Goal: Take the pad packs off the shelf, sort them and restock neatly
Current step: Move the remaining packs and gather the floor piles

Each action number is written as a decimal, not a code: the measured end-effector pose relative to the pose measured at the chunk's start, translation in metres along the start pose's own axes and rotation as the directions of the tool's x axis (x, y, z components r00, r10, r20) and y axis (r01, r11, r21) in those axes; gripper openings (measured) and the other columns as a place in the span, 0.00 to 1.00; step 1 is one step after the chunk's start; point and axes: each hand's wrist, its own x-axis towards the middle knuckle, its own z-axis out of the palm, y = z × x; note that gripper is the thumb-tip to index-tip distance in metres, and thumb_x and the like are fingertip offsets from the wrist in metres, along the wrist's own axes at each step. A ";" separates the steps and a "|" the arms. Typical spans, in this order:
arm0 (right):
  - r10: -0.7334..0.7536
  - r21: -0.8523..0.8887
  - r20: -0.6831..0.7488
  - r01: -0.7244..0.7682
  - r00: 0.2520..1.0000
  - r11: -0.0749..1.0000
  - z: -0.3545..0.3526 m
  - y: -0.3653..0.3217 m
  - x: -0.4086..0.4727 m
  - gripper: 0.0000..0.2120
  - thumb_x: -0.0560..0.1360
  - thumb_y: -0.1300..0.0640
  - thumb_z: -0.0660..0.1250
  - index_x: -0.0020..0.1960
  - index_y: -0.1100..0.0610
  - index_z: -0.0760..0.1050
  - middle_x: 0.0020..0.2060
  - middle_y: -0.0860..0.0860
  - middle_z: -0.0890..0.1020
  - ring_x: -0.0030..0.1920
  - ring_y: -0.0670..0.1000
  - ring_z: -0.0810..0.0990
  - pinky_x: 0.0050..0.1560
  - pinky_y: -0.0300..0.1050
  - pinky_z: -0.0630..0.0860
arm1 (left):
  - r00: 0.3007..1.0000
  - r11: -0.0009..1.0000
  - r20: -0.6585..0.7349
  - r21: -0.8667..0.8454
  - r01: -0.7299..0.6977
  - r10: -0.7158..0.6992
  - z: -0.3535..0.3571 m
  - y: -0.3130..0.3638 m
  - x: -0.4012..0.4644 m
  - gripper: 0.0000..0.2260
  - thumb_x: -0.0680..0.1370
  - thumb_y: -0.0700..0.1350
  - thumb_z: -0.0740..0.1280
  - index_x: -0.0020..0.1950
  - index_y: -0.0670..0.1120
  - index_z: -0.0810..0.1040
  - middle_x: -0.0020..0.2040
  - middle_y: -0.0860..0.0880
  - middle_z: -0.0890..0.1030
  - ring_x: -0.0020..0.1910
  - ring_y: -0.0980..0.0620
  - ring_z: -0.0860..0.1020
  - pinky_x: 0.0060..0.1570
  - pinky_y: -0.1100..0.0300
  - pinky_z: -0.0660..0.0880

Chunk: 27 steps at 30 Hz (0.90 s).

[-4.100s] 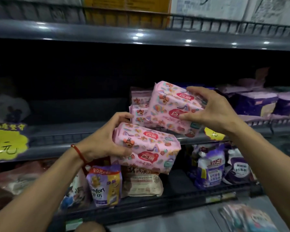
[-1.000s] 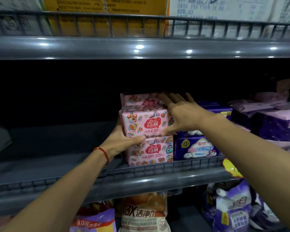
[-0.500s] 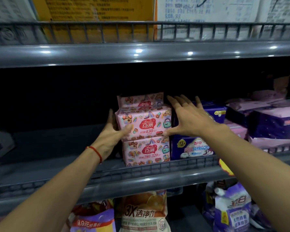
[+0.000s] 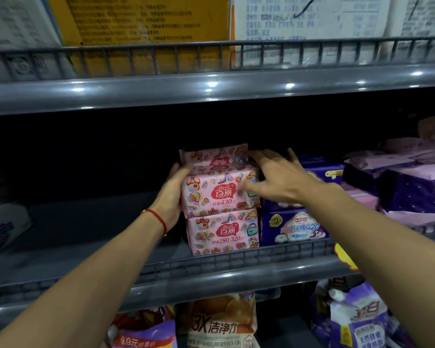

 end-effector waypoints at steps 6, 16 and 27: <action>0.127 0.038 0.092 -0.131 0.988 0.991 -0.009 -0.007 0.036 0.24 0.85 0.41 0.48 0.79 0.43 0.61 0.77 0.52 0.68 0.77 0.56 0.64 0.77 0.65 0.50 | 0.994 0.996 -0.060 -0.022 0.090 -0.091 0.012 0.000 0.002 0.24 0.81 0.62 0.61 0.65 0.44 0.79 0.52 0.40 0.86 0.48 0.40 0.85 0.47 0.50 0.82; 0.134 -0.014 0.070 -0.133 0.989 0.991 0.002 -0.010 0.037 0.23 0.84 0.41 0.48 0.76 0.46 0.64 0.74 0.51 0.70 0.74 0.56 0.67 0.75 0.69 0.50 | 0.996 0.997 -0.035 0.003 0.077 -0.076 0.016 0.007 -0.005 0.25 0.81 0.64 0.59 0.60 0.45 0.83 0.53 0.40 0.86 0.50 0.40 0.85 0.53 0.49 0.81; -0.097 0.019 -0.249 0.105 0.964 0.994 -0.019 -0.006 -0.076 0.29 0.81 0.42 0.48 0.74 0.55 0.71 0.71 0.53 0.74 0.71 0.56 0.71 0.72 0.58 0.66 | 0.863 0.962 -0.439 0.217 -0.169 0.251 -0.017 0.017 -0.103 0.09 0.81 0.55 0.61 0.58 0.57 0.75 0.60 0.53 0.77 0.62 0.51 0.75 0.65 0.48 0.75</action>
